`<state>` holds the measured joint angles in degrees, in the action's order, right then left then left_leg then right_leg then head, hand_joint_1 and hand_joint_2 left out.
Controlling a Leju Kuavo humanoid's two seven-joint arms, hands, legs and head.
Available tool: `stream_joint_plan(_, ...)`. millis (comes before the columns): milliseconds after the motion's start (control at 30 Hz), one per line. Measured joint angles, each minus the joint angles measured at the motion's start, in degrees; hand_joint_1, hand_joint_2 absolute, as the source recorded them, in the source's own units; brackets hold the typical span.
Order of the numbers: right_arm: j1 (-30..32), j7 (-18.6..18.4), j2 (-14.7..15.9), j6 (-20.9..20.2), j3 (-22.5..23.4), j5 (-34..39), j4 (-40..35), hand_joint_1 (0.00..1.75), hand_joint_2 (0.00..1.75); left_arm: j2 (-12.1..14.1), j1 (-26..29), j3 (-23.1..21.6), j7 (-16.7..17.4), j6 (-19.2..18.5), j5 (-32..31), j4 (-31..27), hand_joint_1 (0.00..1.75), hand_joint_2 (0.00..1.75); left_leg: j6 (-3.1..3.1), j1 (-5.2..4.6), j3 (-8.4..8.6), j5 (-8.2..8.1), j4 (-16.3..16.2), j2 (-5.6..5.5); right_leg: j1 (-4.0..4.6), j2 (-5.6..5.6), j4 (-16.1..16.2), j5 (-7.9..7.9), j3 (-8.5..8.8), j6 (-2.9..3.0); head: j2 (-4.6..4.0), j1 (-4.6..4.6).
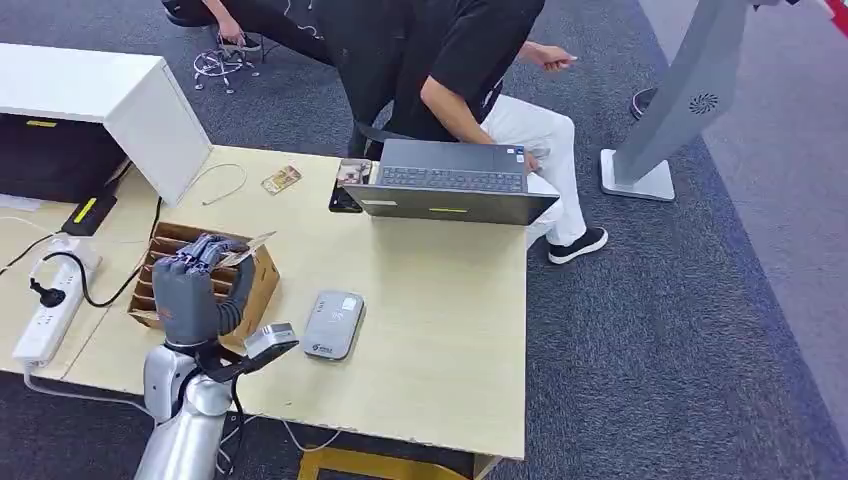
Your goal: Pass the card to the sensor for recognition and then transmit it.
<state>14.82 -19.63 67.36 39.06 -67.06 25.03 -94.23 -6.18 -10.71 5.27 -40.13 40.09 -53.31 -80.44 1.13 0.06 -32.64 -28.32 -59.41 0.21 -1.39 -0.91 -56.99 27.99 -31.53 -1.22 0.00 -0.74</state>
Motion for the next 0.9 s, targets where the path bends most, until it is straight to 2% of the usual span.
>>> stream_joint_plan(600, 2.12, -0.28, 0.00, 0.00, 1.71, -1.16, -0.98, 0.05, 1.75, -0.79, 0.74, -0.57, 0.04, 0.00, 0.61, 3.26, 1.75, 1.75, 0.00, 0.00, 0.00, 0.00, 0.00, -0.01, 0.00, 0.00, 0.00, 0.00, 0.00, 0.00, 0.00, 0.00)
stream_joint_plan(700, 2.94, -0.88, 0.00, 0.00, 2.47, -1.95, -1.38, 0.03, 1.75, -0.79, 0.91, -0.57, 0.07, 0.00, 1.95, 4.79, 1.75, 1.75, 0.00, 0.00, 0.00, 0.00, 0.00, -0.01, 0.00, 0.00, 0.00, 0.00, 0.00, 0.00, 0.00, 0.00)
stream_joint_plan(800, 3.97, -1.29, 0.00, 0.00, 3.61, -2.77, -1.81, 0.03, 1.75, -0.79, 0.84, -0.61, 1.95, 0.00, 2.75, 8.34, 1.75, 1.75, 0.00, -0.01, 0.00, 0.00, 0.00, -0.01, -0.01, 0.01, 0.00, 0.01, 0.00, -0.01, 0.00, 0.00)
stream_joint_plan(900, 4.52, -1.27, 0.04, 0.00, 4.15, -2.86, -2.19, 0.03, 1.75, -0.96, 0.74, -0.59, 0.89, 0.00, 2.51, 11.92, 1.75, 1.75, 0.00, 0.00, 0.00, 0.00, 0.00, 0.00, 0.00, 0.01, 0.00, 0.01, 0.00, -0.01, 0.00, 0.00)
